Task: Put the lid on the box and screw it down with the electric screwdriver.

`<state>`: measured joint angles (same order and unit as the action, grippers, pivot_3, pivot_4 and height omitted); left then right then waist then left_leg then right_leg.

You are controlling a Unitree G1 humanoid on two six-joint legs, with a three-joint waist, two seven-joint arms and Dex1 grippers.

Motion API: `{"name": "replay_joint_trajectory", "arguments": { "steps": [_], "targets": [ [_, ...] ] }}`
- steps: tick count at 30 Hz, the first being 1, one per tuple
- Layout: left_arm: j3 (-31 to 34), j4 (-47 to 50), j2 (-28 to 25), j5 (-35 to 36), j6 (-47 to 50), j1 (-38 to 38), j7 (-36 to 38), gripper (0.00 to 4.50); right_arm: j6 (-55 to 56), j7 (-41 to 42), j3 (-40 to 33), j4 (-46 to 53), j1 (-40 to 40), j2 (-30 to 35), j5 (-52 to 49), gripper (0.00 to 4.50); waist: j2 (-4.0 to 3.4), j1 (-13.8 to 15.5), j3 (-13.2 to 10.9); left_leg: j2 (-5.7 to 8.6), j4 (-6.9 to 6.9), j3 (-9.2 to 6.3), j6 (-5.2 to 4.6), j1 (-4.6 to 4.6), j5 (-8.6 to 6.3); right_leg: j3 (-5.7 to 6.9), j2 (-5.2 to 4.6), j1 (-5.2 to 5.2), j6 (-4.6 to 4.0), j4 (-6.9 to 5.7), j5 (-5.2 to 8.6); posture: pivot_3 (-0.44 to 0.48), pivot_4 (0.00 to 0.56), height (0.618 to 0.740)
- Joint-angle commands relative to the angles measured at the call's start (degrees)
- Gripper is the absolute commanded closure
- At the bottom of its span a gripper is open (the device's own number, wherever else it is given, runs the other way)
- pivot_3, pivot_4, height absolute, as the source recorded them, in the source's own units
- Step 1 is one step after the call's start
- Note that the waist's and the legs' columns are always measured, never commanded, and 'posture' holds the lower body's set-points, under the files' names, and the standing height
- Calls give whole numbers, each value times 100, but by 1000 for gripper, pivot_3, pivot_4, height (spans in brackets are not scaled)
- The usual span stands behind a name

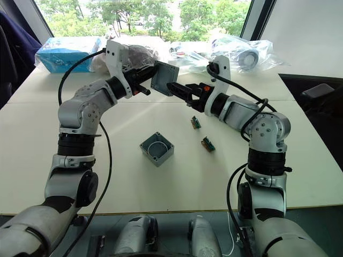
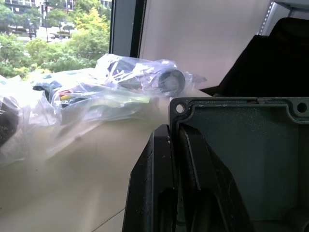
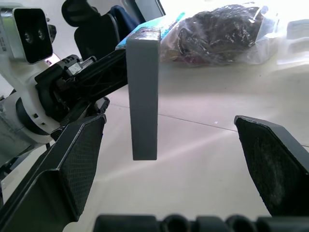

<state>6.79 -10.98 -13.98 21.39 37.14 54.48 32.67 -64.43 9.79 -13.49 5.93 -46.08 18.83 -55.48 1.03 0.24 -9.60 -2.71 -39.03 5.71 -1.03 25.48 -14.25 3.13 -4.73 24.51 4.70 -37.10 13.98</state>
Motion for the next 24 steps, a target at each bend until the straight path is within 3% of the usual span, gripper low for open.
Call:
{"name": "replay_joint_trajectory", "arguments": {
  "steps": [1,4,12,14,18,24],
  "targets": [
    [-23,257,-17,129,-92,67,44,4500,37,-43,-105,107,-202,-75,-89,495,0,0,0,0,0,1,0,0,0,0,0,0,0,0,0,0,150,740],
    [-59,305,-15,182,-79,52,44,4500,56,-62,-85,120,-191,-97,-53,1301,0,2,0,0,0,1,0,1,0,0,0,0,0,1,0,0,150,740],
    [-121,336,-36,203,-61,-12,73,4500,106,-138,-140,164,-179,-205,-23,4271,-1,4,0,0,1,1,0,1,0,0,0,0,0,2,0,0,150,740],
    [-146,342,-59,223,-24,-26,116,4500,142,-126,-118,182,-177,-207,2,4355,-1,5,0,0,1,1,0,1,0,0,0,0,0,2,0,0,150,740],
    [-137,353,-133,326,66,-44,248,3203,238,-115,-82,234,-141,-213,79,4355,-1,3,-1,0,2,1,0,1,0,0,0,0,0,3,0,0,150,740],
    [95,447,-630,721,528,-24,643,801,395,-25,5,427,-20,-202,192,4355,-3,-45,-2,-1,8,0,0,0,0,0,1,3,0,4,1,0,150,740]
  ]
}}
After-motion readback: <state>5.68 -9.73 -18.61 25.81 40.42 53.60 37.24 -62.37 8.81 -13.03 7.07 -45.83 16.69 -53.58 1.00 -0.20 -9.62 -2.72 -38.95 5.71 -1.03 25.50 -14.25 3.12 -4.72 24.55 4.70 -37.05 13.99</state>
